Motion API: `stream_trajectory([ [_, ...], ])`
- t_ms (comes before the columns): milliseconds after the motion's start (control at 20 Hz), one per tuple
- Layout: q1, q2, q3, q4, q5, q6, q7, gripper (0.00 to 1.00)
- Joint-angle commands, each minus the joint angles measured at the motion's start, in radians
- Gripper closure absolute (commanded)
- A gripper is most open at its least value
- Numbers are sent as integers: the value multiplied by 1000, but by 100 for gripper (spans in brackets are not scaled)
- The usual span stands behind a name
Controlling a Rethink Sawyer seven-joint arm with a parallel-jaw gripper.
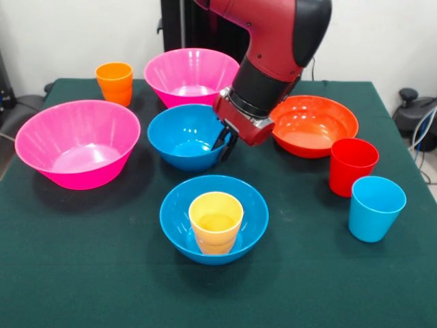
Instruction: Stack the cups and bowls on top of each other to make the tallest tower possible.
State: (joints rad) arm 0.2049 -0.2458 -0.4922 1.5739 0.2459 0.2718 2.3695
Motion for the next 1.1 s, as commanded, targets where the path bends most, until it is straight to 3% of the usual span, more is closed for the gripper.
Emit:
stream_trajectory([
  [50,28,-7,124,-9,-52,115,25,100],
  [350,66,-95,57,-99,-105,365,-54,100],
  [500,64,-126,61,-152,-138,454,-91,100],
  [1100,95,-111,21,-345,-289,415,-75,100],
])
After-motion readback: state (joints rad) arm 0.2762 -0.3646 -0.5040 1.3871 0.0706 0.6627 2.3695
